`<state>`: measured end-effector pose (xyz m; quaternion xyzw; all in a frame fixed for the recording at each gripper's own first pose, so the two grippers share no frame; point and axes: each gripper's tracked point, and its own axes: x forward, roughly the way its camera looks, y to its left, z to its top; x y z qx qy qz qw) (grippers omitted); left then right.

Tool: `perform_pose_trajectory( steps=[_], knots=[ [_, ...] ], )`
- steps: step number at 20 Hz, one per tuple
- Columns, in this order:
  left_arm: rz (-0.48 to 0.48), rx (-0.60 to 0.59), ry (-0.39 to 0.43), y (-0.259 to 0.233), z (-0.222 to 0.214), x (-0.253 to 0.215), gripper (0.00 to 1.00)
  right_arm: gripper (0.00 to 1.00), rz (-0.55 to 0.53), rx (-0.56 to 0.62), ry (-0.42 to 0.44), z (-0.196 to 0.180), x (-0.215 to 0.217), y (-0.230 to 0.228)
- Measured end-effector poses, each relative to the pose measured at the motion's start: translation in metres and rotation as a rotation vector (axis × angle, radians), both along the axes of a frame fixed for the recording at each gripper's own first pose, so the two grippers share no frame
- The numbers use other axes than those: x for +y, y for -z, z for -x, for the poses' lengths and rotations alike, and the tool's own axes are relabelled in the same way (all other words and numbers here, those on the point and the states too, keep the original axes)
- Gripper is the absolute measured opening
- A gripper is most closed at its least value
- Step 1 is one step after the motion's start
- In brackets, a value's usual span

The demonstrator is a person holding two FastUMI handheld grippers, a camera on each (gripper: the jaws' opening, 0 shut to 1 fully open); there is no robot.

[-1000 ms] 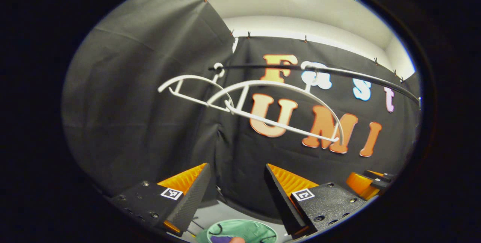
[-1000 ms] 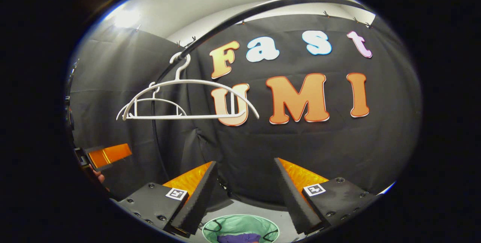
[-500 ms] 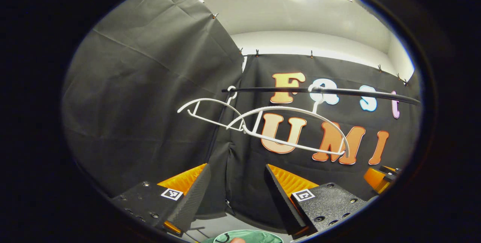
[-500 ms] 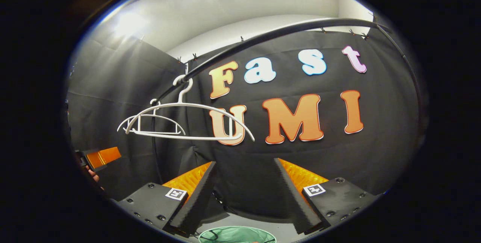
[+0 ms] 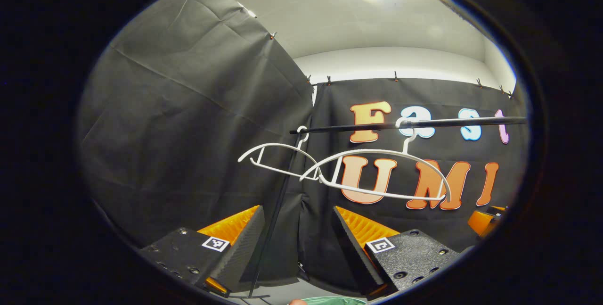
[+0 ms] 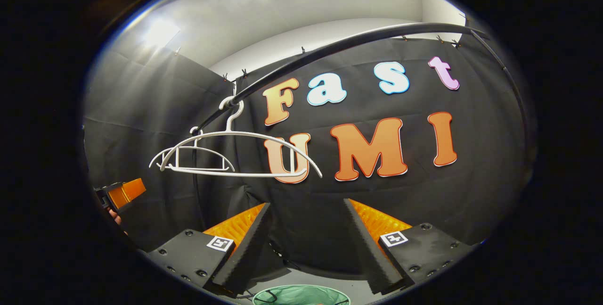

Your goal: Grasp the clothes on the hanger with both hands and then place them into the laundry hamper below.

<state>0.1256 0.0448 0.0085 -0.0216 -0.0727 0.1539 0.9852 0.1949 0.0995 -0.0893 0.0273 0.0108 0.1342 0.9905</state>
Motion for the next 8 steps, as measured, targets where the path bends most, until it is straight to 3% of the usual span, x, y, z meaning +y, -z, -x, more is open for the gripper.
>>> perform_pose_trajectory(
  steps=[7, 8],
  knots=[
    [-0.025, 0.013, -0.003, 0.0012, -0.0051, -0.0026, 0.85, 0.98, -0.004, 0.014, 0.016, -0.0068, -0.0041, 0.0051],
    [-0.025, 0.015, -0.002, 0.0013, -0.0061, -0.0035, 0.85, 0.89, -0.004, 0.014, 0.018, -0.0062, -0.0054, 0.005]
  ],
)
